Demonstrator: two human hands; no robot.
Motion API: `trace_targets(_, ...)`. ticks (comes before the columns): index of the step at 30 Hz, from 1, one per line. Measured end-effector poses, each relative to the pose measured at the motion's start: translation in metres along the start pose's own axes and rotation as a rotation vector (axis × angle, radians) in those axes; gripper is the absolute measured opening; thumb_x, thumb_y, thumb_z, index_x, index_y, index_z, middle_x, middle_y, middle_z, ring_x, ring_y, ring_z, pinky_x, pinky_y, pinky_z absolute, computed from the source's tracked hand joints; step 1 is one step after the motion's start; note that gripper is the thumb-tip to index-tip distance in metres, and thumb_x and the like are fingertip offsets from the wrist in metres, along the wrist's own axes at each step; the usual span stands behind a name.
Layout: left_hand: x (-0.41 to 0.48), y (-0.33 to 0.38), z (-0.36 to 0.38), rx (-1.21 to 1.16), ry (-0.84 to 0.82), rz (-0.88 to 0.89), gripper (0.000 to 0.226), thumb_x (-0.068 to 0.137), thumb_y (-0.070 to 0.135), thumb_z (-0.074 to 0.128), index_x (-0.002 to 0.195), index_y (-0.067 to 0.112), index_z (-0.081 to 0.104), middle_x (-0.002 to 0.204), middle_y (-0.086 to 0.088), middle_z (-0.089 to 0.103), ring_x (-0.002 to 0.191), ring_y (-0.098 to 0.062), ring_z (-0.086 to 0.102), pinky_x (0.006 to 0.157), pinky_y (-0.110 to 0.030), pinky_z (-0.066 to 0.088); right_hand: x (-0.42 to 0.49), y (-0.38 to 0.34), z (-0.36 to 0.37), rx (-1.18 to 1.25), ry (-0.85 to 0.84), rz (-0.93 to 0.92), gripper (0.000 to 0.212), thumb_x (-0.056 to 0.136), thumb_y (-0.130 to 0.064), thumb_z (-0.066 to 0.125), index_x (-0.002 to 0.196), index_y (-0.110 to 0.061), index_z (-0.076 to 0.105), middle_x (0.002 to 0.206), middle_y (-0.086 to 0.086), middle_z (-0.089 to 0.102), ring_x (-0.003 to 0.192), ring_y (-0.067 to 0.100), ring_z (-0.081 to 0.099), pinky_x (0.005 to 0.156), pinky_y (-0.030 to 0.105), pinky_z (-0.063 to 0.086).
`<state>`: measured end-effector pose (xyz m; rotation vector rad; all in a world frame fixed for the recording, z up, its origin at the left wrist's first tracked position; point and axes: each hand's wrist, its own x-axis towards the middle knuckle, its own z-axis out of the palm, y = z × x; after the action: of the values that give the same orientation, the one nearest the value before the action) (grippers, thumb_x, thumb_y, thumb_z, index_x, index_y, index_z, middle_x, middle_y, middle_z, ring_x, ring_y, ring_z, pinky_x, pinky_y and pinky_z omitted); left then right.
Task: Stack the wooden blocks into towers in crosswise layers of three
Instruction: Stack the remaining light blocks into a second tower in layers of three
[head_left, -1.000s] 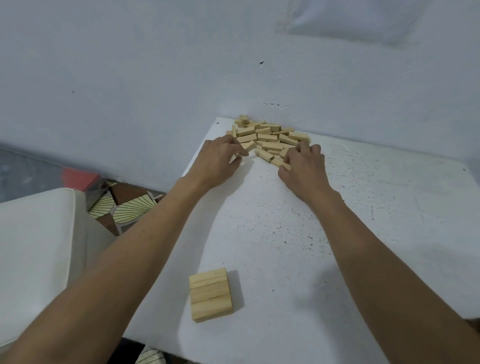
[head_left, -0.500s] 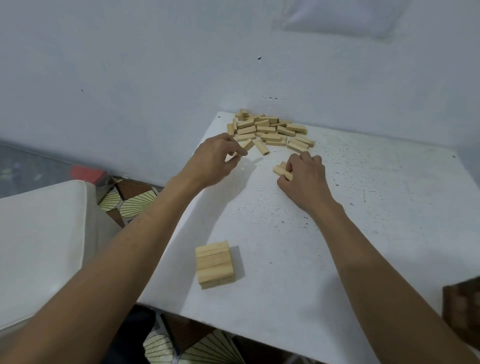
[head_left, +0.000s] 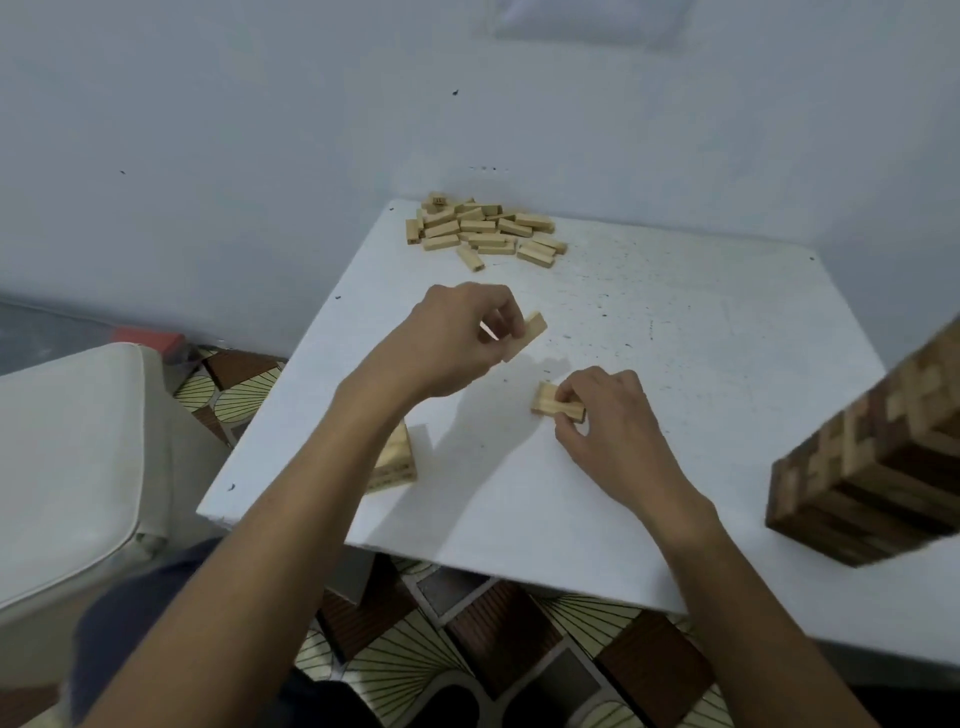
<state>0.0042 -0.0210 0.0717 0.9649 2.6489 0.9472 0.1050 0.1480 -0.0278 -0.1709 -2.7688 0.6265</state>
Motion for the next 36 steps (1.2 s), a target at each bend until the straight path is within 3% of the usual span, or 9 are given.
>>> trace_targets(2, -0.011, 0.009, 0.015, -0.034, -0.002, -0.024, 0.009, 0.093, 0.035, 0.063, 0.095, 0.026, 0.064, 0.097, 0.01, 0.068, 0.085, -0.003, 0.064, 0.072, -0.024, 0.054, -0.016, 0.001, -0.008, 0.034, -0.042, -0.026, 0.014, 0.091, -0.017, 0.065, 0.104, -0.016, 0.064, 0.104, -0.007, 0.063, 0.096, 0.02, 0.045, 0.074, 0.03, 0.042)
trace_targets(5, -0.026, 0.013, 0.04, -0.056, 0.001, -0.063, 0.009, 0.094, 0.026, 0.064, 0.101, 0.023, 0.067, 0.098, 0.009, 0.069, 0.087, -0.005, 0.065, 0.079, -0.026, 0.055, -0.035, 0.003, -0.018, 0.073, -0.091, -0.04, 0.017, 0.093, -0.017, 0.064, 0.11, -0.019, 0.064, 0.106, -0.011, 0.062, 0.097, 0.014, 0.042, 0.076, 0.024, 0.038)
trace_targets(10, -0.046, 0.01, 0.079, -0.117, 0.013, -0.147, 0.013, 0.094, 0.03, 0.062, 0.103, 0.023, 0.068, 0.092, 0.01, 0.066, 0.087, -0.008, 0.065, 0.075, -0.022, 0.05, -0.06, 0.005, -0.025, 0.118, -0.137, -0.048, 0.024, 0.094, -0.013, 0.062, 0.116, -0.018, 0.064, 0.113, -0.01, 0.063, 0.1, 0.014, 0.043, 0.082, 0.027, 0.042)
trace_targets(15, -0.053, 0.004, 0.092, -0.084, -0.006, -0.14, 0.015, 0.096, 0.029, 0.062, 0.106, 0.023, 0.071, 0.098, 0.01, 0.069, 0.089, -0.007, 0.062, 0.067, -0.007, 0.039, -0.071, 0.012, -0.028, 0.121, -0.134, -0.088, 0.026, 0.092, -0.006, 0.061, 0.113, -0.02, 0.069, 0.126, -0.012, 0.063, 0.1, 0.015, 0.042, 0.079, 0.026, 0.042)
trace_targets(18, -0.051, 0.005, 0.09, -0.041, -0.028, -0.131, 0.017, 0.097, 0.029, 0.061, 0.108, 0.021, 0.072, 0.101, 0.008, 0.068, 0.088, -0.007, 0.059, 0.073, -0.016, 0.042, -0.074, 0.016, -0.025, 0.055, -0.079, -0.12, 0.028, 0.089, -0.002, 0.064, 0.107, -0.022, 0.072, 0.134, -0.004, 0.059, 0.102, 0.019, 0.044, 0.081, 0.024, 0.037)
trace_targets(23, -0.05, 0.006, 0.093, 0.075, -0.054, -0.098, 0.019, 0.097, 0.025, 0.061, 0.112, 0.022, 0.071, 0.107, 0.005, 0.071, 0.097, -0.011, 0.064, 0.087, -0.033, 0.051, -0.076, 0.013, -0.017, -0.032, 0.051, -0.037, 0.032, 0.083, 0.003, 0.07, 0.109, -0.016, 0.071, 0.12, 0.011, 0.057, 0.095, 0.025, 0.052, 0.07, 0.027, 0.042)
trace_targets(27, -0.058, 0.009, 0.091, 0.133, -0.059, -0.048, 0.023, 0.094, 0.03, 0.063, 0.114, 0.021, 0.07, 0.104, 0.006, 0.07, 0.094, -0.008, 0.062, 0.083, -0.026, 0.048, -0.081, 0.008, -0.013, -0.018, 0.135, -0.002, 0.025, 0.085, 0.0, 0.07, 0.107, -0.01, 0.071, 0.103, 0.009, 0.061, 0.091, 0.025, 0.054, 0.07, 0.032, 0.049)
trace_targets(31, -0.064, 0.007, 0.086, 0.164, -0.121, -0.016, 0.027, 0.089, 0.034, 0.069, 0.114, 0.025, 0.07, 0.102, 0.009, 0.067, 0.094, -0.008, 0.059, 0.085, -0.028, 0.047, -0.086, 0.01, -0.016, 0.105, 0.03, 0.067, 0.026, 0.09, -0.018, 0.068, 0.115, -0.014, 0.07, 0.117, 0.005, 0.062, 0.107, 0.021, 0.053, 0.088, 0.027, 0.041)
trace_targets(36, -0.061, 0.003, 0.082, 0.204, -0.19, 0.032, 0.045, 0.081, 0.044, 0.075, 0.122, 0.032, 0.061, 0.115, 0.013, 0.057, 0.101, -0.007, 0.055, 0.092, -0.035, 0.046, -0.085, 0.015, -0.023, 0.204, -0.077, 0.046, 0.033, 0.085, -0.017, 0.074, 0.118, -0.016, 0.069, 0.132, 0.005, 0.059, 0.118, 0.024, 0.054, 0.094, 0.027, 0.037)
